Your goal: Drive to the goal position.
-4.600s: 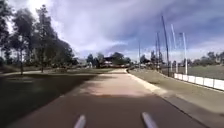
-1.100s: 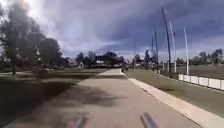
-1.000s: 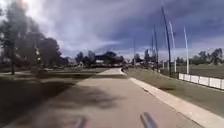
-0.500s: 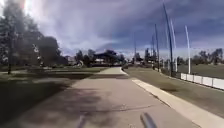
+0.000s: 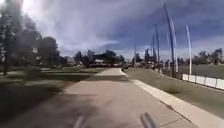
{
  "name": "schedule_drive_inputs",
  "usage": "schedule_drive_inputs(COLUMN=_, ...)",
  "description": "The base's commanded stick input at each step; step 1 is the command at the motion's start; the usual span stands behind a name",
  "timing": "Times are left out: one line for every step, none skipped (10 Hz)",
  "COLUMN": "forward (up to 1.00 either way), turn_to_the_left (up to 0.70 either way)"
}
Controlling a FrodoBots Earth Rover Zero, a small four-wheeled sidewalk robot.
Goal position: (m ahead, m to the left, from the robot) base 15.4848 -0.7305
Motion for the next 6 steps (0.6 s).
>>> schedule_drive_inputs(forward=1.0, turn_to_the_left=0.0)
schedule_drive_inputs(forward=1.0, turn_to_the_left=0.0)
schedule_drive_inputs(forward=1.0, turn_to_the_left=0.0)
schedule_drive_inputs(forward=1.0, turn_to_the_left=0.0)
schedule_drive_inputs(forward=1.0, turn_to_the_left=0.0)
schedule_drive_inputs(forward=1.0, turn_to_the_left=0.0)
